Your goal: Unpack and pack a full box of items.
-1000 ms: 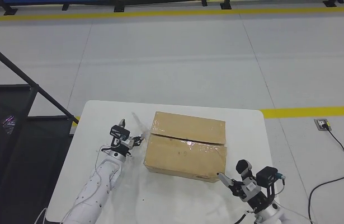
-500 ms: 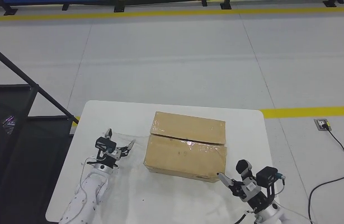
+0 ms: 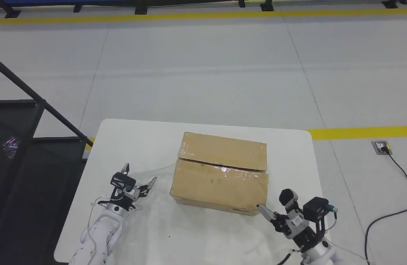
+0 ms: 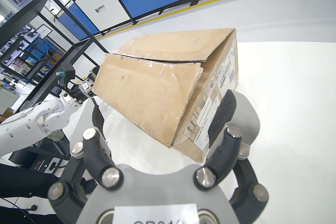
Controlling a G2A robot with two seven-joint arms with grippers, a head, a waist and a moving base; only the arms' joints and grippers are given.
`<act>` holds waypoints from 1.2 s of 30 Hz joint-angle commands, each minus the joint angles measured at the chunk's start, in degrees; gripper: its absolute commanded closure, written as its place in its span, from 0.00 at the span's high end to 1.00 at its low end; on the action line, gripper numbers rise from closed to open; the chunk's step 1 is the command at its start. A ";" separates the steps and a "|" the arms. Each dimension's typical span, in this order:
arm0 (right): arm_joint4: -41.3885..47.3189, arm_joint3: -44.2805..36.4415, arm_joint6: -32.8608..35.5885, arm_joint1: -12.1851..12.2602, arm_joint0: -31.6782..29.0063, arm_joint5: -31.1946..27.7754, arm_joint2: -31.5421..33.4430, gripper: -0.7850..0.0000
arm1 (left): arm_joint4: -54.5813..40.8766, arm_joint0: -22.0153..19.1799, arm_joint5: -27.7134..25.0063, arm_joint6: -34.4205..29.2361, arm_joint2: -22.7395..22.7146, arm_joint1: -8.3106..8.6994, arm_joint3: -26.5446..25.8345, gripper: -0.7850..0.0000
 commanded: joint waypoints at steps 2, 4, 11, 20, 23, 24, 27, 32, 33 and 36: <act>0.32 0.15 0.01 -0.02 0.09 -0.06 -0.04 1.00 | 1.71 1.75 -1.75 -0.20 -1.01 0.55 -1.94 1.00; 2.14 1.62 0.06 -0.05 1.14 -0.14 0.53 1.00 | 1.78 3.33 -3.48 0.16 -1.95 0.91 -3.80 1.00; 15.65 11.39 3.69 0.80 8.02 -20.28 3.36 1.00 | -8.78 11.25 -11.48 3.88 -9.22 2.06 -14.70 1.00; 37.37 28.83 21.96 1.62 24.18 -25.51 -0.76 1.00 | -17.66 17.81 -13.41 -0.44 -13.34 2.34 -25.69 1.00; 40.59 32.85 26.25 1.64 28.18 -25.05 -2.55 1.00 | -18.99 17.96 -12.45 -1.71 -12.89 2.17 -26.79 1.00; 42.06 33.67 27.72 1.62 29.07 -25.85 -3.33 1.00 | -19.16 18.02 -12.28 -1.93 -12.70 2.13 -27.05 1.00; 46.90 35.91 31.15 1.71 30.58 -30.80 -4.64 1.00 | -19.54 18.21 -11.67 -2.09 -12.21 2.00 -27.78 1.00; 53.66 37.32 35.87 2.26 30.35 -37.53 -5.47 1.00 | -20.04 18.12 -10.60 -2.56 -11.44 1.79 -28.57 1.00; 54.89 37.33 36.87 2.42 30.15 -38.48 -5.58 1.00 | -20.12 18.06 -10.48 -2.69 -11.29 1.76 -28.79 1.00; 58.51 35.43 40.06 2.93 29.23 -39.51 -5.94 1.00 | -20.67 17.88 -10.46 -3.09 -10.78 1.64 -29.64 1.00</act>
